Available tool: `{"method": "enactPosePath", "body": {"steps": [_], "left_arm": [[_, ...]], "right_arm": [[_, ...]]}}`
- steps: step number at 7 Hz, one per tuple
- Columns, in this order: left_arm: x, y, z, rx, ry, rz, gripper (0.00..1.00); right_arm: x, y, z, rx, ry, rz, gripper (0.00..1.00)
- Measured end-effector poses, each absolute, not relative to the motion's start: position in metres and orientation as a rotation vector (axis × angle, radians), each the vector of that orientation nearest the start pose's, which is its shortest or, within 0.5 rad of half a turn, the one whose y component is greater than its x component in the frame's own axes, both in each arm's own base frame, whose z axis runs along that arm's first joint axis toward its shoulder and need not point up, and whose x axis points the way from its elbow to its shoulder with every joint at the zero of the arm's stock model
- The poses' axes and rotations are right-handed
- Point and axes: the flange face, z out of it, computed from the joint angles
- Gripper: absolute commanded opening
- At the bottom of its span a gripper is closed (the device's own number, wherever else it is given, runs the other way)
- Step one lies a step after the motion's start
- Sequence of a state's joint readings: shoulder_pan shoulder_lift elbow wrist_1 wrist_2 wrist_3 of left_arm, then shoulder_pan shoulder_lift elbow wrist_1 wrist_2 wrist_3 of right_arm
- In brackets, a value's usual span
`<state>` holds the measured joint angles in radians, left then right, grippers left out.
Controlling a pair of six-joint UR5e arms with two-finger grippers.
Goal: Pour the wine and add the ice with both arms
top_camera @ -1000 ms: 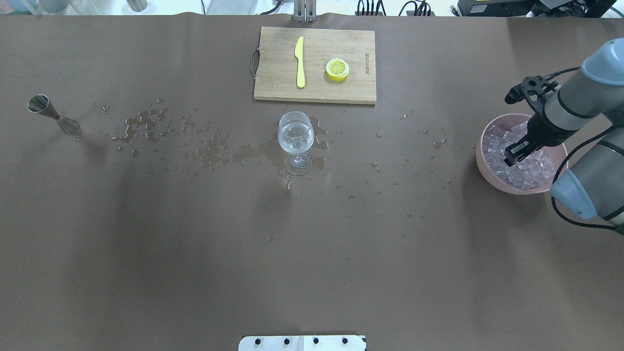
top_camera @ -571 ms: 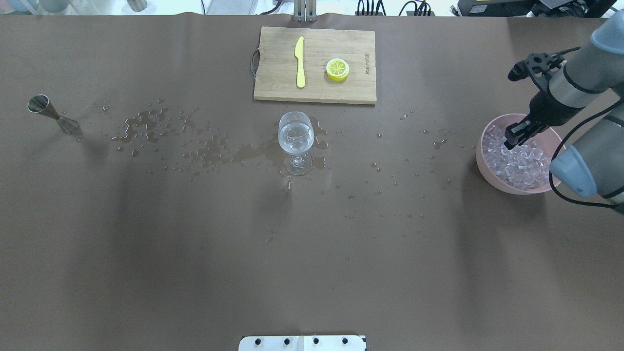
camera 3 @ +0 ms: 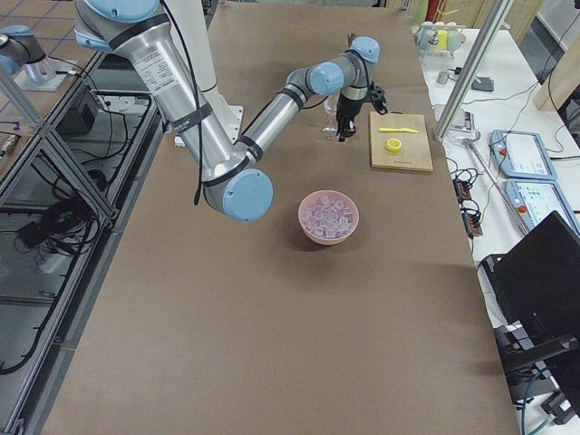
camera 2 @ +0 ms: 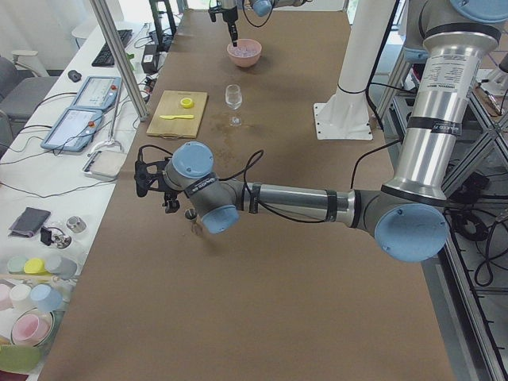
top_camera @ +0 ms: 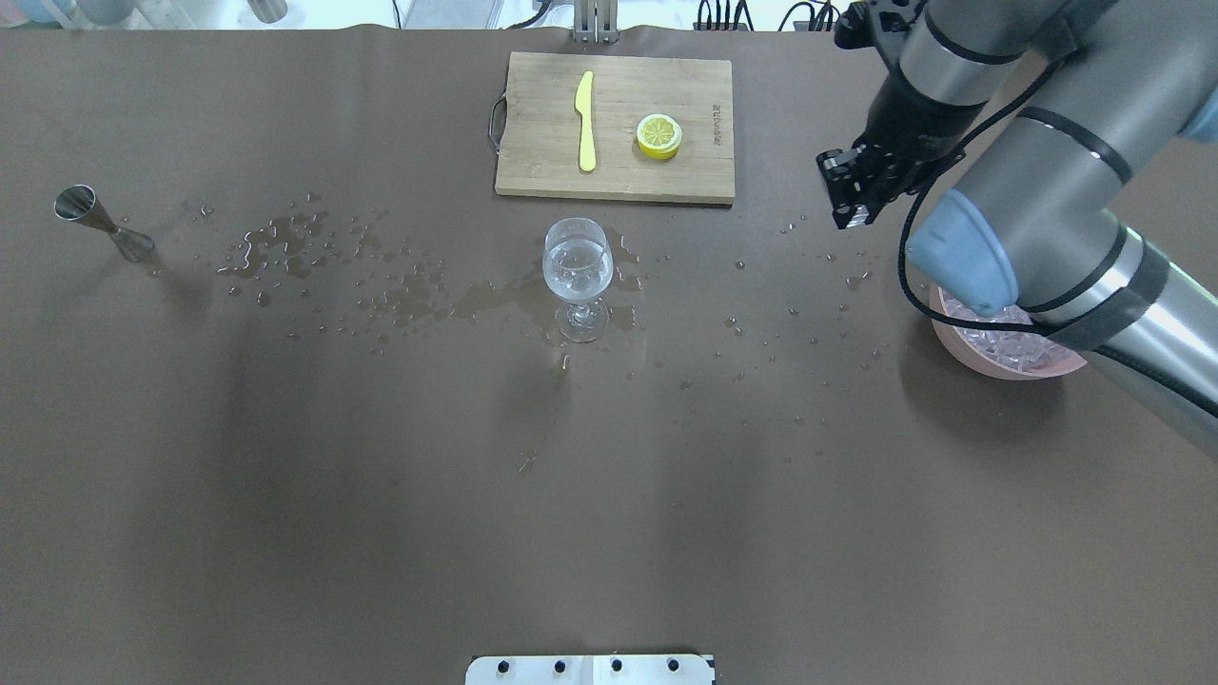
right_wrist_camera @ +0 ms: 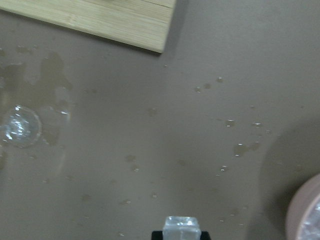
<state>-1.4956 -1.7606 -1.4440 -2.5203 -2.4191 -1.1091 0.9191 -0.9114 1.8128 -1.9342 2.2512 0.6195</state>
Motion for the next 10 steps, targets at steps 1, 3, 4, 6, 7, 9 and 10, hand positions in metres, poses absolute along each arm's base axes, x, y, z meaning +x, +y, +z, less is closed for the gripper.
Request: {"method": "enactPosePath", "body": {"steps": [1, 3, 4, 6, 7, 9, 10], "left_arm": [[-0.015, -0.582, 0.508, 0.353, 1.172, -0.477, 0.98], [-0.014, -0.581, 0.512, 0.346, 1.169, -0.480, 0.98], [-0.014, -0.581, 0.515, 0.341, 1.167, -0.482, 0.98], [-0.014, -0.582, 0.519, 0.336, 1.164, -0.487, 0.98], [-0.014, -0.583, 0.520, 0.336, 1.161, -0.489, 0.98], [-0.014, -0.584, 0.520, 0.337, 1.160, -0.491, 0.98], [-0.014, -0.584, 0.520, 0.336, 1.159, -0.491, 0.98]], "right_arm": [[-0.356, -0.538, 0.166, 0.017, -0.880, -0.153, 0.00], [-0.425, -0.549, 0.086, -0.001, -0.955, -0.031, 0.00], [-0.451, -0.553, 0.058, -0.010, -0.963, -0.003, 0.00], [-0.479, -0.555, 0.039, -0.012, -0.979, 0.015, 0.00], [-0.483, -0.555, 0.039, -0.011, -0.984, 0.015, 0.00], [-0.483, -0.554, 0.043, -0.011, -0.985, 0.017, 0.00], [-0.482, -0.552, 0.049, -0.013, -0.982, 0.018, 0.00]]}}
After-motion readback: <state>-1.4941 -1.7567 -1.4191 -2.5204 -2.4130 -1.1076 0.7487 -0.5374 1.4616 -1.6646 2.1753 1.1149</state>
